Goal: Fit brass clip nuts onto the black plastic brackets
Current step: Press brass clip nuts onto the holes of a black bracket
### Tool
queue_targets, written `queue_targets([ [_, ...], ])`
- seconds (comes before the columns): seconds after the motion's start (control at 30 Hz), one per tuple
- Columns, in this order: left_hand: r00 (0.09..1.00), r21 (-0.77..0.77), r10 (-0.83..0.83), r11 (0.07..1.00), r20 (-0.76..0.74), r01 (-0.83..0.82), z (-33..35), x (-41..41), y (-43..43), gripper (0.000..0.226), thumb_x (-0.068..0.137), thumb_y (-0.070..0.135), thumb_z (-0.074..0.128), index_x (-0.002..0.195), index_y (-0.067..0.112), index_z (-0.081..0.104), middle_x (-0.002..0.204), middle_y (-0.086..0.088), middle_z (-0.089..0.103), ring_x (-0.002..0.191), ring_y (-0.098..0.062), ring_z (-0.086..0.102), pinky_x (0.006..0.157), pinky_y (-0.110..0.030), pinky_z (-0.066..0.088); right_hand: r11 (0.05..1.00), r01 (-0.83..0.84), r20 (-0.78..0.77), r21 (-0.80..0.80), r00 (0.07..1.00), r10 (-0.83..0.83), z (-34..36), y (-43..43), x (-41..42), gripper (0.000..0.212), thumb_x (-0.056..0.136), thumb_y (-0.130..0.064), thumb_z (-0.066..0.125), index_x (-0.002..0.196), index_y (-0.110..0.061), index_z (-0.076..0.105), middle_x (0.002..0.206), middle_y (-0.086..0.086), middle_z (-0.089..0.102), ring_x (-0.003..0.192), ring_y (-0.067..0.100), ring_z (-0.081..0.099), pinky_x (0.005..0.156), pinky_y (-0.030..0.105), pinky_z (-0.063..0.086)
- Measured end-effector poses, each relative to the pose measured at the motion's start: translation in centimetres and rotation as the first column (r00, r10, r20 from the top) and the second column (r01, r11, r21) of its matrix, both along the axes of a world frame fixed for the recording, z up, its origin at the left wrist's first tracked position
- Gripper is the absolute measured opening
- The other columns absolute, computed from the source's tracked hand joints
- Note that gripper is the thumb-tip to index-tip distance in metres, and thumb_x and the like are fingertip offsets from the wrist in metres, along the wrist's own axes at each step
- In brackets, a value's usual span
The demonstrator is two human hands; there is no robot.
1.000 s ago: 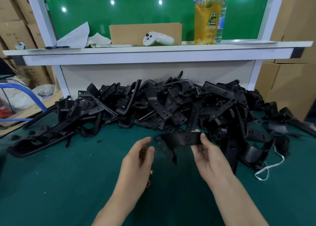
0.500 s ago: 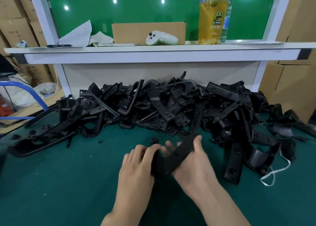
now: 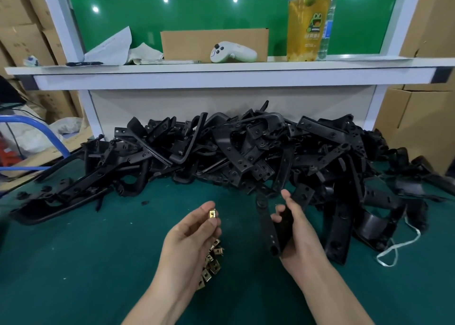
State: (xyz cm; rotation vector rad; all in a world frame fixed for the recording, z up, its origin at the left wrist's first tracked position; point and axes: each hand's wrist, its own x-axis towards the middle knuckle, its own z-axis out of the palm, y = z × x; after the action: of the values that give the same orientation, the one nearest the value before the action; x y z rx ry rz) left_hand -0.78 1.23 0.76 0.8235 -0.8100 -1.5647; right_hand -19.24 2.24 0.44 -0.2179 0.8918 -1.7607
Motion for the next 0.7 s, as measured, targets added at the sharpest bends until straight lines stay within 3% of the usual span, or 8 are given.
queue_targets([
  [0.2, 0.996, -0.012, -0.035, 0.999, -0.083, 0.034, 0.45, 0.32, 0.02, 0.038, 0.073, 0.002, 0.069, 0.11, 0.004, 0.074, 0.093, -0.009, 0.07, 0.078, -0.014, 0.068, 0.071, -0.021, 0.059, 1.0, -0.003, -0.001, -0.011, 1.0, 0.003, -0.2, -0.07, -0.04, 0.02, 0.101, -0.033, 0.058, 0.119, -0.031, 0.067, 0.066, -0.008, 0.053, 0.051, 0.009, 0.047, 0.048, 0.025, 0.049],
  [0.33, 0.992, -0.023, -0.057, 0.998, -0.112, 0.054, 0.63, 0.34, 0.13, 0.042, 0.075, 0.001, 0.067, 0.117, 0.004, 0.068, 0.088, -0.012, 0.068, 0.072, -0.015, 0.066, 0.068, -0.023, 0.06, 1.0, -0.006, -0.026, -0.008, 1.0, 0.005, -0.37, -0.15, -0.07, 0.02, 0.102, -0.033, 0.057, 0.119, -0.032, 0.067, 0.066, -0.009, 0.053, 0.05, 0.009, 0.048, 0.048, 0.026, 0.049],
  [0.47, 0.991, -0.02, -0.071, 0.997, -0.118, 0.069, 0.7, 0.32, 0.27, 0.028, 0.088, -0.002, 0.061, 0.116, 0.002, 0.064, 0.087, -0.011, 0.068, 0.074, -0.016, 0.065, 0.067, -0.025, 0.059, 1.0, 0.001, -0.019, -0.004, 1.0, -0.001, -0.47, -0.12, -0.13, 0.02, 0.101, -0.034, 0.059, 0.119, -0.032, 0.068, 0.066, -0.009, 0.053, 0.05, 0.008, 0.048, 0.048, 0.026, 0.05],
  [0.7, 0.989, -0.021, -0.075, 0.997, -0.126, 0.073, 0.67, 0.47, 0.16, 0.023, 0.082, 0.012, 0.064, 0.103, 0.009, 0.073, 0.082, -0.007, 0.066, 0.069, -0.014, 0.063, 0.066, -0.026, 0.059, 1.0, 0.007, -0.01, 0.003, 1.0, -0.007, -0.26, -0.18, -0.01, 0.02, 0.099, -0.034, 0.062, 0.117, -0.032, 0.069, 0.065, -0.008, 0.052, 0.049, 0.009, 0.047, 0.048, 0.027, 0.051],
])
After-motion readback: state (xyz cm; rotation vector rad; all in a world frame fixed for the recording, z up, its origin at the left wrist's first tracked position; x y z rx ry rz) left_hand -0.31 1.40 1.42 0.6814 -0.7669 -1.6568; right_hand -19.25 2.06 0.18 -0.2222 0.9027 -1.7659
